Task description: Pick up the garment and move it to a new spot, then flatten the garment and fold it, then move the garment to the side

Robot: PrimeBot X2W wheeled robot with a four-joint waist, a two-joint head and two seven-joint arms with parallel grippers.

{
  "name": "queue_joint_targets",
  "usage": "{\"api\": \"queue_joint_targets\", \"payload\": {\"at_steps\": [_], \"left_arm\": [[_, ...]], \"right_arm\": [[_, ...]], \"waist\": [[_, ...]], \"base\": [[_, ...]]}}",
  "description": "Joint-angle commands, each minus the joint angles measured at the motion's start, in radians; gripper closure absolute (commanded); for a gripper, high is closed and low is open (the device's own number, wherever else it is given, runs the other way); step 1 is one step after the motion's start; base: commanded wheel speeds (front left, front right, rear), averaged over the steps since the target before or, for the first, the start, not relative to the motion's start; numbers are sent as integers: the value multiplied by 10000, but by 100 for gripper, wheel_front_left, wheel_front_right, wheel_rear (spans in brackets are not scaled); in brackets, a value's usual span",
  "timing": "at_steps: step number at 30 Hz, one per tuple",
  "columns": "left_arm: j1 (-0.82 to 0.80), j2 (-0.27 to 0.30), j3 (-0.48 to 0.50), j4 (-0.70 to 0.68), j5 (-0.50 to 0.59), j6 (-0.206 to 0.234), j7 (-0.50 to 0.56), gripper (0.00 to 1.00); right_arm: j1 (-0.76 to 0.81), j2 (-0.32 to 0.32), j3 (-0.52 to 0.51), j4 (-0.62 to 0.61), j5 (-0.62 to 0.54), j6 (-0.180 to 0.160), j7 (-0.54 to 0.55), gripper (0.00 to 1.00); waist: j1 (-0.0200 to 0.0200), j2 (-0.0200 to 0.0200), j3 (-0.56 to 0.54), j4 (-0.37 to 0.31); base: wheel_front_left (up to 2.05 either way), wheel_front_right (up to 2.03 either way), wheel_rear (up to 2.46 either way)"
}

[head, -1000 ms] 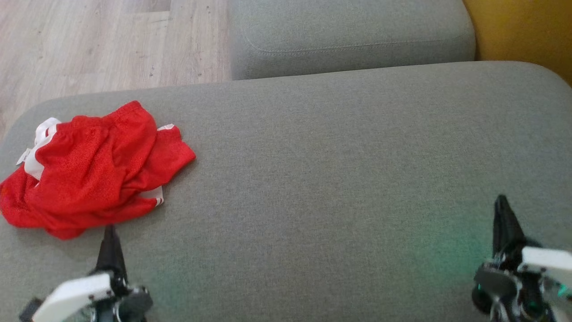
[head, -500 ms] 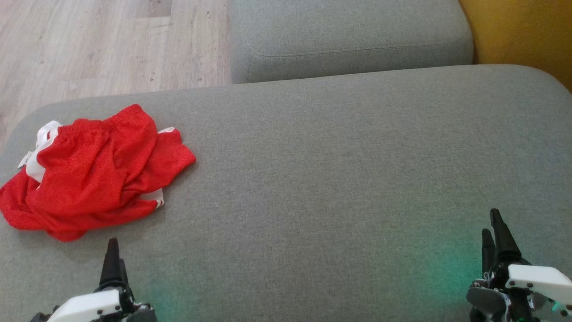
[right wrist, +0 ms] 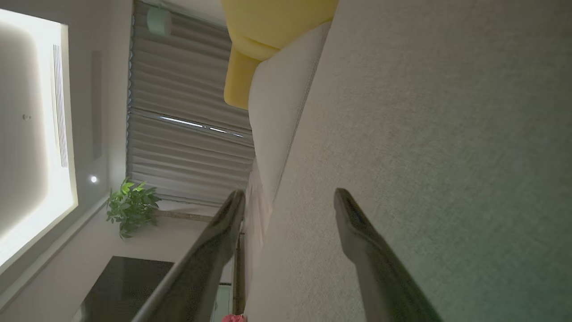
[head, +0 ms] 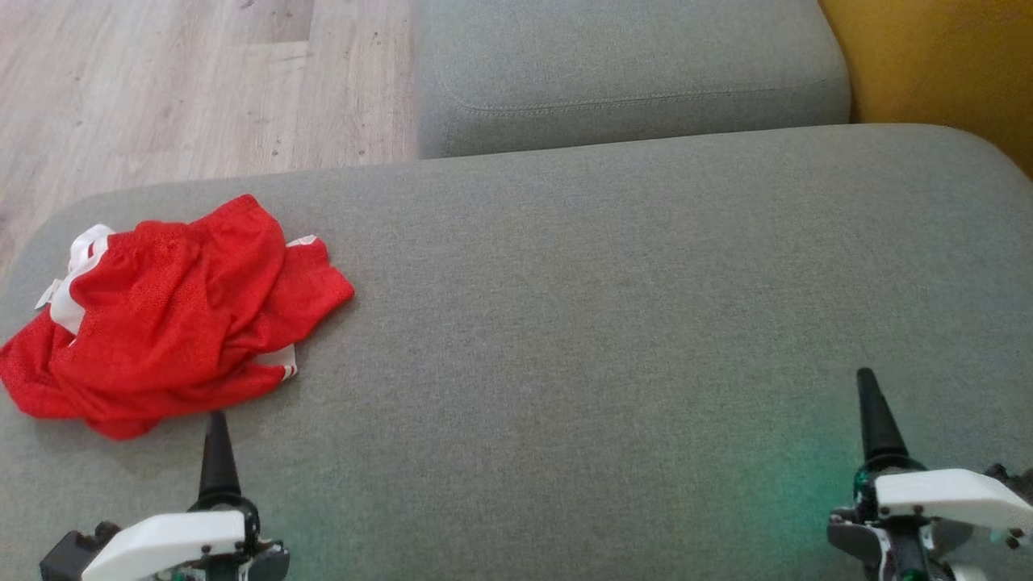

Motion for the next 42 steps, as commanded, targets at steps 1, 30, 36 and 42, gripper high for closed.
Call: {"api": "queue_joint_targets", "payload": {"at_steps": [1,30,36,42], "left_arm": [[-151,76,45,-399,271,31,-96,0],[269,114,-642,-1067,4449,684,-958,0],[385,153,-740,-1110,5223,798,-1136,0],[441,177,-858,-1217,6019,947,-1314,0]], "right_arm": [[-313,-47,127,-389,-273,19,-110,0],[-80,-66,1181,-899,-4817,38,-972,0],[30,-68,1333,-982,-5596,41,-1151,0],[59,-72,1502,-1026,-6405,45,-1328,0]], "waist": [[0,0,-8,3],[0,0,-391,29],[0,0,-532,51],[0,0,-570,48]], "base": [[0,0,0],[0,0,0],[0,0,0],[0,0,0]]}}
